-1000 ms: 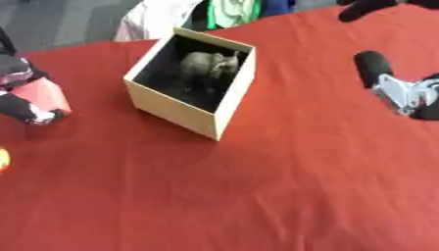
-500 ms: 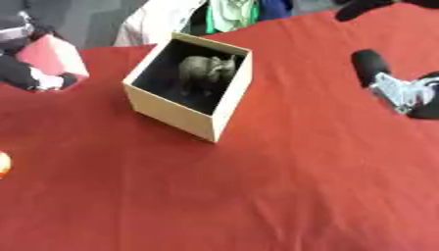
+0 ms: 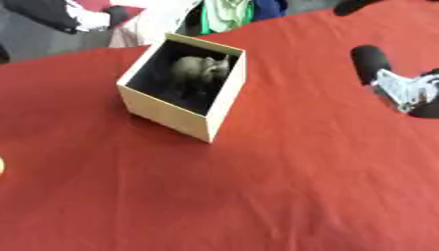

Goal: Pick up objects on the table and place them in the box.

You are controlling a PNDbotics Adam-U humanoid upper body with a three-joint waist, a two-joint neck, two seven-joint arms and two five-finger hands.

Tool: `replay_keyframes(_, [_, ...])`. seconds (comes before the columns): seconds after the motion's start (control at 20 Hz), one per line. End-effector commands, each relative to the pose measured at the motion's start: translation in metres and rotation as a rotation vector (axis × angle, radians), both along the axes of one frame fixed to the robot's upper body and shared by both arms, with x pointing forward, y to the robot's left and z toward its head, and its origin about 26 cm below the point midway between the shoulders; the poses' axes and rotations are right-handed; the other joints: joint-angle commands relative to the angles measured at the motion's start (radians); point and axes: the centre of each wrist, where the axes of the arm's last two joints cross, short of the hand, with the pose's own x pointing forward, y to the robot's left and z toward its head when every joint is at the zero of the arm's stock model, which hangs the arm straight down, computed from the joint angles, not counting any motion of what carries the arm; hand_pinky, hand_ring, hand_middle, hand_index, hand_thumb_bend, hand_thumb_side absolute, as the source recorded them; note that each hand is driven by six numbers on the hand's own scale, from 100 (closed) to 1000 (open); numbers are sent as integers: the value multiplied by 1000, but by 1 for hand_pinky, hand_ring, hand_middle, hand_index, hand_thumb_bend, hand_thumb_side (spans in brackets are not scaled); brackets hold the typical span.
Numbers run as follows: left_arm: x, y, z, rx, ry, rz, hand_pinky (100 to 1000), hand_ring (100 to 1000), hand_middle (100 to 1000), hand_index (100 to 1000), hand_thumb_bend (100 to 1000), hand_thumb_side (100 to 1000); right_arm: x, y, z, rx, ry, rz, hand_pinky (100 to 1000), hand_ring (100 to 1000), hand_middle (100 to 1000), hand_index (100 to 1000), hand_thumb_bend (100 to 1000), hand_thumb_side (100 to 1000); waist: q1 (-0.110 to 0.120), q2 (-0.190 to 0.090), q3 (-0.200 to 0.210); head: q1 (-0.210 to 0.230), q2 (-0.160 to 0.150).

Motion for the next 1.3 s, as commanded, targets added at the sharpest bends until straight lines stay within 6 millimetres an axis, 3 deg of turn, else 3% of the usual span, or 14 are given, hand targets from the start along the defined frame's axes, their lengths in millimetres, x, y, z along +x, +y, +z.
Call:
replay_keyframes(0.05, [9,-8,3,7,-29,-16,523,629,438,681,100,241,-6,4,9,-9,-30,24,886,899,785,793,100,526,-6,-17,-3,11,-5])
replay_keyframes(0.25, [26,-16,-9,-2,-8,-27,516,624,435,681,100,305,-7,6,9,-7,-27,35,886,898,785,794,100,527,-7,-12,-9,14,-2])
replay_keyframes(0.8, [58,-26,-54,49,113,-29,546,657,474,696,100,278,-9,11,12,12,-32,63,886,898,785,794,100,528,-20,-7,-18,67,15])
replay_keyframes(1.05, [68,-26,-68,57,150,-56,607,721,544,737,100,256,-9,12,12,15,-29,70,886,897,784,794,100,529,-22,-4,-20,92,17])
replay_keyframes(1.3, [75,-23,-73,56,125,-45,734,841,704,864,100,244,-9,13,12,15,-22,72,886,896,784,794,100,529,-18,-3,-23,100,13])
